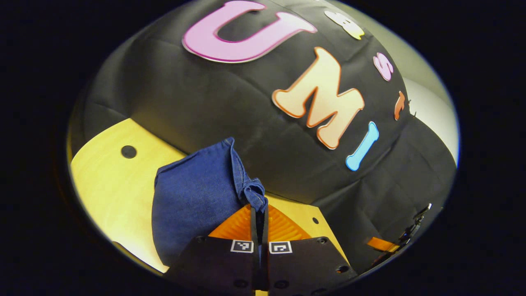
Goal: Grasp the waist and the cuffs of the jeans and fold them to make the two legs overlap; first hold the waist and fold one-third of the jeans toward the cuffs, then hold the cuffs and fold the remaining one-third in the same direction to finish folding.
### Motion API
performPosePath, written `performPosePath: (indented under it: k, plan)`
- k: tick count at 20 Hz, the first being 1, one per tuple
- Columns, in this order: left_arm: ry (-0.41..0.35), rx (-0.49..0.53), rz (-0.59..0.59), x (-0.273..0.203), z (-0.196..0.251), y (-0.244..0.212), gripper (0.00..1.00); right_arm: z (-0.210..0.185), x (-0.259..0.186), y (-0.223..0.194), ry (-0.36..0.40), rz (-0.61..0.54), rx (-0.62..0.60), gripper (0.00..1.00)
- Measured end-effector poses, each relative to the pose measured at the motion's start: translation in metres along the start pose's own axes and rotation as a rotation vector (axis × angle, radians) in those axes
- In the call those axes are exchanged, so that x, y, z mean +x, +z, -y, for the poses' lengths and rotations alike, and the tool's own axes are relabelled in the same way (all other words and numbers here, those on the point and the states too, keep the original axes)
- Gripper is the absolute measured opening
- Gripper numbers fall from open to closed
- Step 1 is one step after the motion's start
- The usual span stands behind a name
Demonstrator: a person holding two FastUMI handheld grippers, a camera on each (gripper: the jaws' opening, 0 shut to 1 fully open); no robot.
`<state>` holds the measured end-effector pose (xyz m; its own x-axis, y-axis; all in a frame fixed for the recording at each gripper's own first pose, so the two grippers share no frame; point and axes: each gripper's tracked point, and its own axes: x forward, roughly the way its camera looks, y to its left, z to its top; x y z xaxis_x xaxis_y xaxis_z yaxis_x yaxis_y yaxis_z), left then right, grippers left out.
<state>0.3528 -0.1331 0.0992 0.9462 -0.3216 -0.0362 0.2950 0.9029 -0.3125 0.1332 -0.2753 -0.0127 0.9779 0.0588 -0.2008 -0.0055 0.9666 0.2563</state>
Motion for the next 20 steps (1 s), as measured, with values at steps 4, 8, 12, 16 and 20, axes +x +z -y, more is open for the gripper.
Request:
performPosePath:
  k: [4, 8, 12, 16, 20]
  plan:
    - [-0.020, 0.093, -0.052, 0.055, 0.064, -0.029, 0.00, 0.037, -0.006, 0.008, 0.005, 0.002, 0.013, 0.95]
    - [0.043, 0.195, -0.154, 0.078, 0.089, -0.094, 0.00, 0.074, -0.011, 0.012, 0.004, -0.016, -0.008, 0.95]
    - [0.148, 0.355, -0.256, 0.056, 0.074, -0.172, 0.00, 0.096, -0.010, 0.009, 0.024, -0.040, 0.007, 0.95]
    - [0.282, 0.483, -0.321, 0.032, 0.050, -0.225, 0.00, 0.100, -0.013, -0.001, 0.055, -0.070, -0.037, 0.95]
    - [0.248, 0.460, -0.372, 0.011, 0.068, -0.256, 0.17, 0.088, -0.021, -0.015, 0.078, -0.094, -0.061, 0.95]
